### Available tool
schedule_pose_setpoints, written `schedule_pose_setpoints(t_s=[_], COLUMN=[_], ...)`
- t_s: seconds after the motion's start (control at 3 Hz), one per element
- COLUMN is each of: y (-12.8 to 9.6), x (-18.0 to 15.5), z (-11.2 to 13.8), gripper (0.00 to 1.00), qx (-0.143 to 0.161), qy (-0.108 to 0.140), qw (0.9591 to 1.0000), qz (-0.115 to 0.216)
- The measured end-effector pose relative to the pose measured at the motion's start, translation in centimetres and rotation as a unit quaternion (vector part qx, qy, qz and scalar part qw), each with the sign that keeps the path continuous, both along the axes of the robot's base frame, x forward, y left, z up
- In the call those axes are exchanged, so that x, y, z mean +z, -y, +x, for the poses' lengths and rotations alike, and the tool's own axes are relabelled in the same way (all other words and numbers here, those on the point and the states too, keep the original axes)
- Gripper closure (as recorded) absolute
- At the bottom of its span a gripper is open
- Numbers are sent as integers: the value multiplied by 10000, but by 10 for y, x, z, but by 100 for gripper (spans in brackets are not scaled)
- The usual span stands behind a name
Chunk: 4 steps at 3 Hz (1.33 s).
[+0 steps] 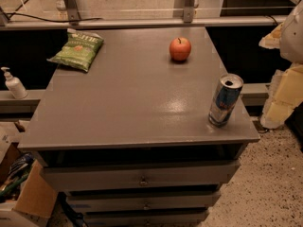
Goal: Knock redbull can over
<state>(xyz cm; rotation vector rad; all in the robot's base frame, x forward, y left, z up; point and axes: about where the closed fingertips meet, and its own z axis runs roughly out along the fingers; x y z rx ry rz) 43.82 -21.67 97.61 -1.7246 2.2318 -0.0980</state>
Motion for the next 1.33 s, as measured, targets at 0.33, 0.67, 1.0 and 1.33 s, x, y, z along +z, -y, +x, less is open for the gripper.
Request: schedule_pose_setpoints(t_s=[0.33,0.67,1.0,1.33], y=[0,5,15,34], x=[1,-9,-25,-50], z=[0,4,10,25], gripper=[0,0,0,0], qx=[-1,-41,-109,-202], qy=[29,39,19,-23], qw=[10000,9992,9957,9830], qz=[22,400,919,1822])
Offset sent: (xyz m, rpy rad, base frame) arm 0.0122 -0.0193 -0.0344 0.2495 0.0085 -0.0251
